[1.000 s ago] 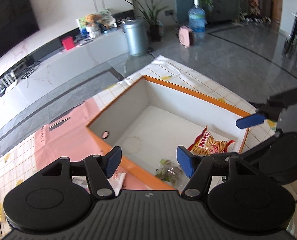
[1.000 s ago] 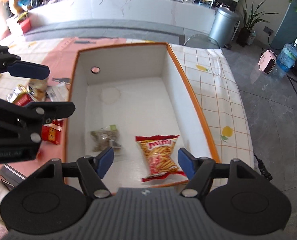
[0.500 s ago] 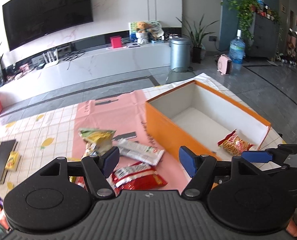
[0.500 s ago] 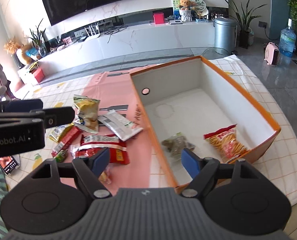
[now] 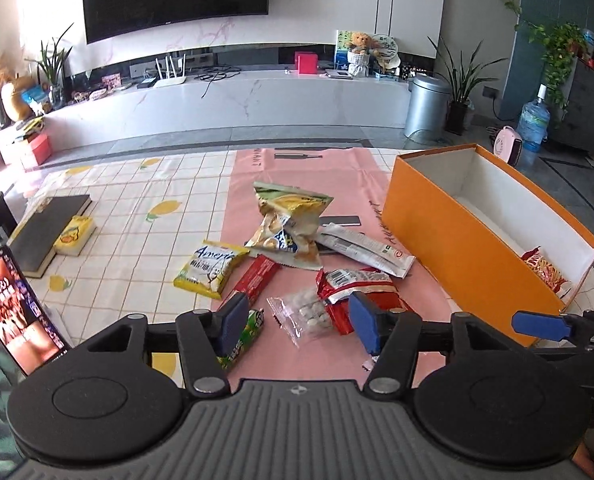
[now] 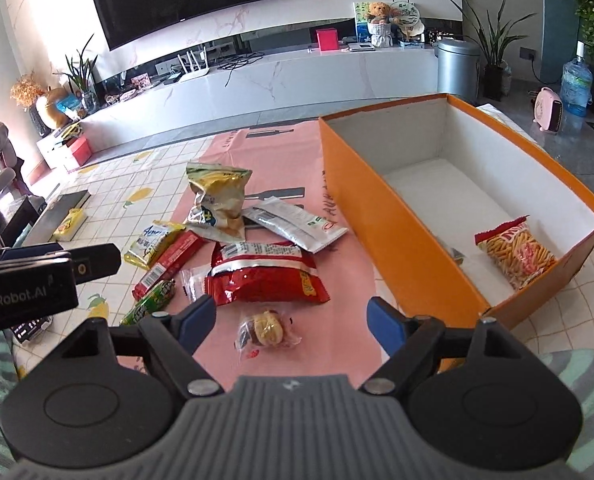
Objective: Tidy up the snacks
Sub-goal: 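Withdraw both tools from the box back over the snacks, then grasp the green sausage stick with the left tool while the right tool grasps a clear bag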
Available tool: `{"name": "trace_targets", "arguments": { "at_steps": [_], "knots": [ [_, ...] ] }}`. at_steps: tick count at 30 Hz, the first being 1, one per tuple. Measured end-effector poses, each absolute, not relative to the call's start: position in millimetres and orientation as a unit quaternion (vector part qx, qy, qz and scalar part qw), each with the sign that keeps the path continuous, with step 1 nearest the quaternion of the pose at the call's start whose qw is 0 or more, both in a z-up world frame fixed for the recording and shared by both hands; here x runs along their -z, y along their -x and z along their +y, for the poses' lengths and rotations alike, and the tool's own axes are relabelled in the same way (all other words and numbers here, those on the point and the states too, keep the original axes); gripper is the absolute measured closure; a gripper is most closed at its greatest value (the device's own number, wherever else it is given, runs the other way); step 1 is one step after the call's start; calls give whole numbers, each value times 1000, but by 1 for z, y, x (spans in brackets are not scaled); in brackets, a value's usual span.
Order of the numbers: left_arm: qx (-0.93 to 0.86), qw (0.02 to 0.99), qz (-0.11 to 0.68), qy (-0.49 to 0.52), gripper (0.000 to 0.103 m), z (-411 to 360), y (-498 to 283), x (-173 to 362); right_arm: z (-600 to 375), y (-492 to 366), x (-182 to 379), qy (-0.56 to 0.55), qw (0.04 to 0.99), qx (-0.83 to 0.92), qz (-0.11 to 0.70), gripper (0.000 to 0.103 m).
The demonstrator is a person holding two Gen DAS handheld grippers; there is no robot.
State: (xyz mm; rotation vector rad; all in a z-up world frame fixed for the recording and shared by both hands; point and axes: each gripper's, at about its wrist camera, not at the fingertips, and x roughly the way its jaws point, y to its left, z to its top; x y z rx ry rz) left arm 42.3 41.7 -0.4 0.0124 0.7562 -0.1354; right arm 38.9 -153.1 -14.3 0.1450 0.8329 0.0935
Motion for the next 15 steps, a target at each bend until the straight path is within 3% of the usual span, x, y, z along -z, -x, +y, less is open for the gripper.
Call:
{"name": "trace_targets", "arguments": {
  "at_steps": [2, 9, 12, 14, 15],
  "knots": [
    [70, 923, 378, 18, 41, 52, -43, 10, -147, -41, 22, -66, 908, -45, 410, 24],
    [89, 898, 426, 67, 69, 72, -55, 46, -140, -52, 49, -72, 896, -42, 435, 40],
    [97, 890, 436, 85, 69, 75, -61, 60, -136, -60, 58, -77, 891, -49, 444, 42],
    [93, 891, 436, 81, 60, 76, -64, 65, -132, -65, 65, -73, 889, -55, 449, 42],
    [92, 892, 435, 82, 47, 77, -65, 67, -130, -68, 67, -70, 888, -57, 450, 43]
  ]
}}
